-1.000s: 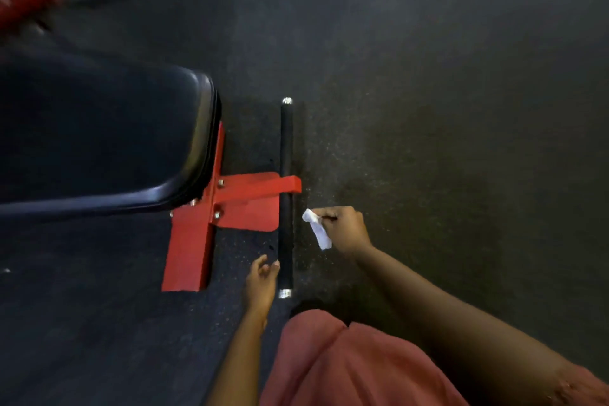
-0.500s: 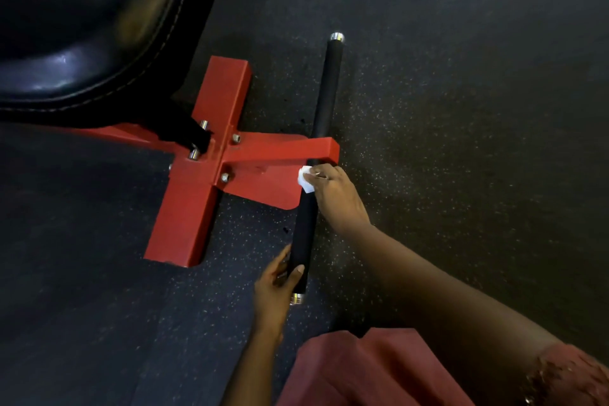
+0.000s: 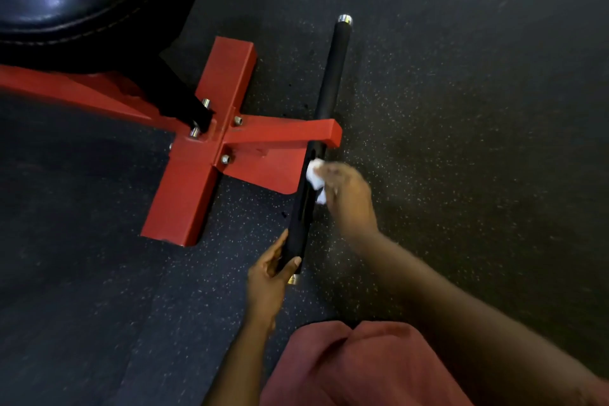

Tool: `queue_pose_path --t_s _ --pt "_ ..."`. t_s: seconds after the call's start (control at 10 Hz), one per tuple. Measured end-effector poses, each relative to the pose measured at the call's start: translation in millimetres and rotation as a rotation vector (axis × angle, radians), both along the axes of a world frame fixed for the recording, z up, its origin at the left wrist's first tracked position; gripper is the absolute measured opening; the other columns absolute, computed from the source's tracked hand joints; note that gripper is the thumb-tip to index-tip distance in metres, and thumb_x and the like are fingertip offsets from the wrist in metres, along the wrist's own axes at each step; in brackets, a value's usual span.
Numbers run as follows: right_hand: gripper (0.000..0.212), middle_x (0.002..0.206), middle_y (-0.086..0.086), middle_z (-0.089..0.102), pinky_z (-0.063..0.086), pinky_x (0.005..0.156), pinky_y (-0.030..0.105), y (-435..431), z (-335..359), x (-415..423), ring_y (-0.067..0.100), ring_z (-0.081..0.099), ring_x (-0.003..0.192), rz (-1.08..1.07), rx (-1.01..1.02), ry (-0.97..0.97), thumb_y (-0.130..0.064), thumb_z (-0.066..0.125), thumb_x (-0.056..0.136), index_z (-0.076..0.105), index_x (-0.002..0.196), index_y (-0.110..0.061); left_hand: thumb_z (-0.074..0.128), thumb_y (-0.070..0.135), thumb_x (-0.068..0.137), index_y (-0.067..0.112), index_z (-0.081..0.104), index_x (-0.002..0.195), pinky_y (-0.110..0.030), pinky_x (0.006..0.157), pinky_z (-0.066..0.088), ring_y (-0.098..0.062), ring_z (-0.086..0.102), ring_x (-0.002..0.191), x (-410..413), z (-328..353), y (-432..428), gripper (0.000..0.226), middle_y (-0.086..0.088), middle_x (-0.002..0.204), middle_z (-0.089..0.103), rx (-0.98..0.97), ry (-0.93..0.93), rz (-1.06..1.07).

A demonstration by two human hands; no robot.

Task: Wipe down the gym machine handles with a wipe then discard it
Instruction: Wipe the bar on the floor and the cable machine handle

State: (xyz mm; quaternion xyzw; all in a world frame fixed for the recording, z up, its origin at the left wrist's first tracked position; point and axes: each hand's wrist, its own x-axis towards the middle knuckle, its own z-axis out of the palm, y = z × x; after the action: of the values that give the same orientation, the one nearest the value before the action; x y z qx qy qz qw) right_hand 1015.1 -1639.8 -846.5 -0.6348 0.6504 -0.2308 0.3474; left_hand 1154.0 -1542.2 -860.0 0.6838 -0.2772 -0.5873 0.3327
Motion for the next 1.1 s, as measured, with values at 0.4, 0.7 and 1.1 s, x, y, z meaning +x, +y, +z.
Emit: queue_pose_path --t_s 0.4,0.7,1.1 --pt "0.036 0.102 0.001 0.056 0.036 0.075 0.0 71 -27 31 0.009 0.053 0.087 -0.276 0.033 -0.286 0.001 0.052 0.088 0.06 0.121 -0.011 0.058 0.001 0.087 0.021 0.047 0.133 -0.009 0.086 0.048 0.01 0.057 0.1 0 4 3 0.052 0.006 0.124 0.057 -0.015 -0.018 -0.061" --pt "0.025 0.083 -0.009 0.062 0.044 0.058 0.011 68 -11 24 -0.008 0.054 0.062 -0.567 0.211 -0.501 -0.007 0.053 0.09 0.067 0.106 -0.021 0.058 -0.002 0.086 0.026 0.046 0.129 -0.006 0.081 0.047 -0.001 0.057 0.108 2 7 4 0.053 0.002 0.127 0.056 -0.014 -0.025 -0.073" --pt "0.028 0.114 0.006 0.066 0.047 0.068 0.017 37 -26 40 0.003 0.056 0.076 -0.774 0.425 -0.598 -0.006 0.054 0.09 0.063 0.116 -0.012 0.057 0.0 0.087 0.028 0.044 0.132 -0.009 0.09 0.045 -0.003 0.055 0.112 3 6 4 0.054 0.001 0.132 0.054 0.008 -0.023 -0.083"
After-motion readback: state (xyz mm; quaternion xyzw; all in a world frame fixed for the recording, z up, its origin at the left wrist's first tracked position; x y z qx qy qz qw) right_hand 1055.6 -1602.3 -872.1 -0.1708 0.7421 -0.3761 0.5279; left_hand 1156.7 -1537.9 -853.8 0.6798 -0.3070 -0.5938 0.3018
